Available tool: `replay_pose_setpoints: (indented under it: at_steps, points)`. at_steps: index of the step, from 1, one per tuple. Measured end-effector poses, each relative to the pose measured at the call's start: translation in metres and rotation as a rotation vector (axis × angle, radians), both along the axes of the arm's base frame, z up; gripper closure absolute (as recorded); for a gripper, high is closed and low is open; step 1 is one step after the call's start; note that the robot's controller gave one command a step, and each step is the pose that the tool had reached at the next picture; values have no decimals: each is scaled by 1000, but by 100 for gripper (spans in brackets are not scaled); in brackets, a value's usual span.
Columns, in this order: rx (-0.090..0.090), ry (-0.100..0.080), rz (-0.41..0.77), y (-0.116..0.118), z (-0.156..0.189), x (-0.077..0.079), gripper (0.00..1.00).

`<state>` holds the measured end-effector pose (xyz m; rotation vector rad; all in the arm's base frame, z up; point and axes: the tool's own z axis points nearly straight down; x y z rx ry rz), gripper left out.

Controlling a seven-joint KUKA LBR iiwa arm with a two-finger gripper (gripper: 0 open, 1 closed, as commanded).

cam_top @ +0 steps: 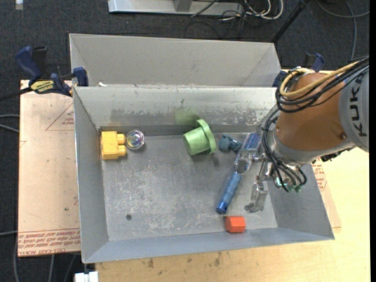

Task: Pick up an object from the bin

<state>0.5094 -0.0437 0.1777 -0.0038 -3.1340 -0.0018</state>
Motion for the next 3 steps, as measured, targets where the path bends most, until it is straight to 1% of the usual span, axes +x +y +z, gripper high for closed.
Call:
replay_pose_setpoints:
  at_steps: [1, 2, 3]
  points:
    - [2, -8, 477, -28, -109, 57, 0]
    - [1, -13, 587, -11, -77, 64, 0]
    - [1, -13, 791, -23, -69, 80, 0]
